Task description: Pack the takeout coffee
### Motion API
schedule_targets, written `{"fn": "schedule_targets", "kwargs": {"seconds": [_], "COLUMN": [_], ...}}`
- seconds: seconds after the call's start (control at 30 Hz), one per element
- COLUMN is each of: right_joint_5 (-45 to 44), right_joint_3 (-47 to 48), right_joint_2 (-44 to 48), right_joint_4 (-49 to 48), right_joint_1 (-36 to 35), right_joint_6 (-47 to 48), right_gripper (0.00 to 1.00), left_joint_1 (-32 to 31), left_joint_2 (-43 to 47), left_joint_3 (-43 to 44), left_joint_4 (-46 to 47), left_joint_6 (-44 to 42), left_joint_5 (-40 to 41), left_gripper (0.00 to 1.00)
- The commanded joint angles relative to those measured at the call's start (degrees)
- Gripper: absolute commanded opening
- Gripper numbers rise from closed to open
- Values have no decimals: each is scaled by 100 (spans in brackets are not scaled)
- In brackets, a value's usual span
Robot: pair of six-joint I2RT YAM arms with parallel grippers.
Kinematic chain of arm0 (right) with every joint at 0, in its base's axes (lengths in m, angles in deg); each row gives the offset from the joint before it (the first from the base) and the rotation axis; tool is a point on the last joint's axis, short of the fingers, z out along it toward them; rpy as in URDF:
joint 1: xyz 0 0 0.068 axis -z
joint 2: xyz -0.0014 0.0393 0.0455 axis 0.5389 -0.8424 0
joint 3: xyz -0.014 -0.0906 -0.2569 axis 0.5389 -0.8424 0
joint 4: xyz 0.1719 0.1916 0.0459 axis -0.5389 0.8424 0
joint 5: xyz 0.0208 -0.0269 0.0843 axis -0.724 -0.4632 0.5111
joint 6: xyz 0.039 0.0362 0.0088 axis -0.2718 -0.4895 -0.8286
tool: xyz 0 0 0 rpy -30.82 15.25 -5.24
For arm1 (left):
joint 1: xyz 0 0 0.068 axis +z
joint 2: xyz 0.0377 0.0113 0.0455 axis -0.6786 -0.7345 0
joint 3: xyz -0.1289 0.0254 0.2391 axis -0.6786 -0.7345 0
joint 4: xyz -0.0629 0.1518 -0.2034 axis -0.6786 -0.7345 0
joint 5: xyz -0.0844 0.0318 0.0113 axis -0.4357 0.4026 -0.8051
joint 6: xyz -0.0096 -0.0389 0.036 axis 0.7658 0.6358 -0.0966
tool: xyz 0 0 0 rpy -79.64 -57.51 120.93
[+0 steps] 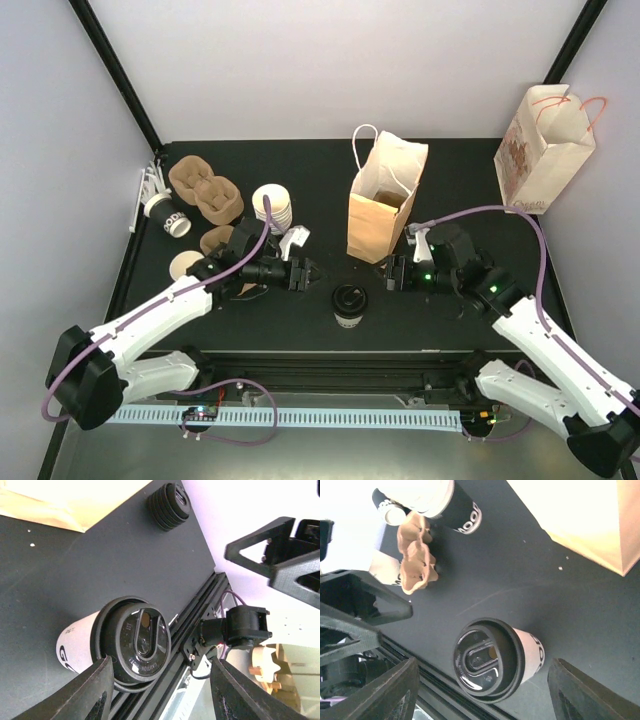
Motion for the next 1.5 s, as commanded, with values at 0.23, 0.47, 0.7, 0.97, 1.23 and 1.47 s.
{"fn": "schedule_targets", "kwargs": {"seconds": [0.23, 0.47, 0.7, 0.97, 1.23, 1.47], "right_joint_5": [656, 1385, 1499, 1518, 1505, 1530], "right_joint_3": [-707, -933, -1323, -1463, -1560, -1831], "right_joint_2": [260, -100, -178, -502, -752, -811], "right_joint_4": [-146, -376, -1119, -1596, -1777, -1937], "right_joint_1": [29, -1, -316, -507, -510, -517], "right_joint_6": [-495, -788, -1330, -1519, -1533, -1584], "right_gripper": [54, 36, 34, 33, 31, 30], "left_joint_1": [-71, -207, -236, -229, -230, -236], "left_joint_2": [-346, -804, -944, -1412, -1668, -1795], "left_joint_3": [-86, 73, 92, 389, 410, 321], "left_joint_4": [570, 152, 227, 409, 387, 475], "left_joint_6": [229, 266, 328, 203, 154, 166], "left_joint_5": [-610, -631, -770, -881, -860, -907], "left_gripper": [51, 44, 44, 43, 43, 43]}}
